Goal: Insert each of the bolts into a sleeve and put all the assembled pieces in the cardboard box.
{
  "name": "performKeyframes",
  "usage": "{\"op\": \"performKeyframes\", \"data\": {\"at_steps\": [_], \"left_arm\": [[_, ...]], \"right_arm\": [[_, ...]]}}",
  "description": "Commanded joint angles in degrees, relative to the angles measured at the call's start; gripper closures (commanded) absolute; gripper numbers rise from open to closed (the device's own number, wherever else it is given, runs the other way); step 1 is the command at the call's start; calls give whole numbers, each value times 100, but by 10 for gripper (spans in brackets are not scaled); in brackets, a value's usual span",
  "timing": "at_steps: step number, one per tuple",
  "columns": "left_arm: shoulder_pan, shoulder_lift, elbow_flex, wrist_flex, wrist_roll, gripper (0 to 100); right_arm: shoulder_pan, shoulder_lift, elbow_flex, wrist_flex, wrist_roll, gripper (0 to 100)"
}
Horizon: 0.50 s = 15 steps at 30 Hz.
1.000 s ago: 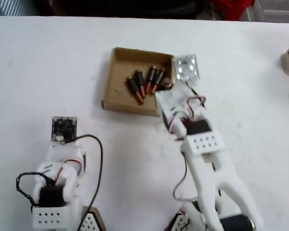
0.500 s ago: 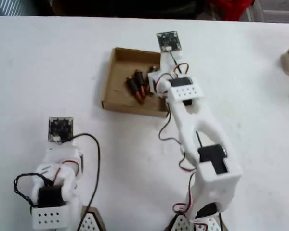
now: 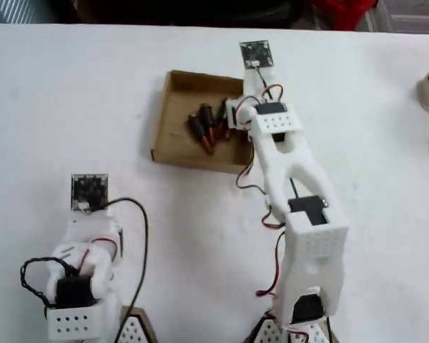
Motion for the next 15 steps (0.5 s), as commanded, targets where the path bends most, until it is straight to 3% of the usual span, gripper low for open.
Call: {"op": "performKeyframes", "data": {"at_steps": [1,5,15], "left_arm": [[-57,-57,-9,44,-44,977],[-57,-57,-9,44,-44,977],[-57,-57,-9,44,-44,977]], "right_arm": [[31,-40,-176,40,35,889],[31,-75,-176,171,35,779],[66,-901,-185,558,35,773]]}}
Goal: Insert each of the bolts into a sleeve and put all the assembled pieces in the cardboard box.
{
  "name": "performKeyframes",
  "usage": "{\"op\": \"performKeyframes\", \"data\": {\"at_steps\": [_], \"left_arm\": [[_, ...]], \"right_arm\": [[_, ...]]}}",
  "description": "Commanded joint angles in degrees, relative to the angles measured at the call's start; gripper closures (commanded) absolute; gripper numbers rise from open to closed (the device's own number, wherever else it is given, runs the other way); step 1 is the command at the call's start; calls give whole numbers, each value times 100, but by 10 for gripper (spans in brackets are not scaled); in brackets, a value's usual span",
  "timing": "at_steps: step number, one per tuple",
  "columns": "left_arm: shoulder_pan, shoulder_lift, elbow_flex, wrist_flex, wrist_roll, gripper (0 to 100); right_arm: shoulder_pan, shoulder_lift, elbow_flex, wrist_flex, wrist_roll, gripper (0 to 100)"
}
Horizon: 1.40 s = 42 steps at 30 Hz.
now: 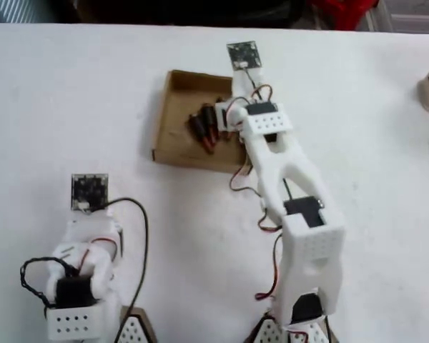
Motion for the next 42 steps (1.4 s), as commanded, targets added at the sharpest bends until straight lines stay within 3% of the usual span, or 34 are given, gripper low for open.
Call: {"op": "performKeyframes", "data": {"at_steps": [1,5,10,12,18,36,42], "left_arm": [[-57,-57,-9,44,-44,977],[-57,-57,-9,44,-44,977],[-57,-57,-9,44,-44,977],[-57,-57,-9,44,-44,977],[-57,-57,-9,44,-44,977],[-57,-57,-9,44,-44,977],[-57,-57,-9,44,-35,977]], "right_arm": [[171,-787,-185,321,18,773],[180,-1226,-185,910,18,800],[180,-1763,-185,1710,26,993],[180,-1965,-176,2097,26,959],[400,-2642,149,2976,26,982],[585,-7081,6769,567,35,981],[585,-8664,8273,356,62,981]]}}
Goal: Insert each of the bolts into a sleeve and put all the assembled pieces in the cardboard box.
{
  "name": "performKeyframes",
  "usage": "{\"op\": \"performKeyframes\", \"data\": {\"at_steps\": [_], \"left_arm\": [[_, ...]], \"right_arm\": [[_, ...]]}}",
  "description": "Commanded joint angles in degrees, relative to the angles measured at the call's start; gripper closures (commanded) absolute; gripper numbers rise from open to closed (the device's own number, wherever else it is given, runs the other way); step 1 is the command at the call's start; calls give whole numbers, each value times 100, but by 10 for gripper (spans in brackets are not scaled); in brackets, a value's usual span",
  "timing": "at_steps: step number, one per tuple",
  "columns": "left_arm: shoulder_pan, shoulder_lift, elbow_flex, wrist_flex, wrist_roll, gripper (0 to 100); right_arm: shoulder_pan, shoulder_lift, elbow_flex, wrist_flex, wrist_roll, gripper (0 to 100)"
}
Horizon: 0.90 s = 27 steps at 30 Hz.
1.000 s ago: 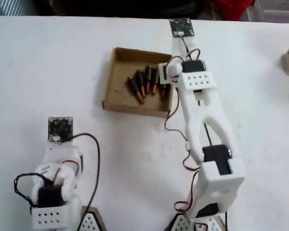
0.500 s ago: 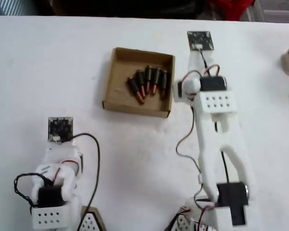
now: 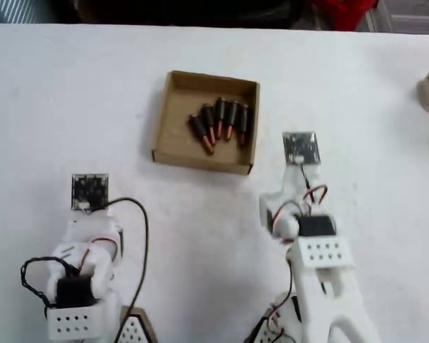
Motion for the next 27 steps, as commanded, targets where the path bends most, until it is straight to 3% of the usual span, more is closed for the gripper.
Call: {"op": "performKeyframes", "data": {"at_steps": [1,8,15,27], "left_arm": [[-57,-57,-9,44,-26,977],[-57,-57,-9,53,-18,977],[-57,-57,-9,53,-18,977],[-57,-57,-9,53,-18,977]], "right_arm": [[57,-1051,659,-84,79,981],[57,-3116,2189,-22,79,981],[127,-5235,2374,1895,79,981],[127,-5103,2576,2220,79,981]]}}
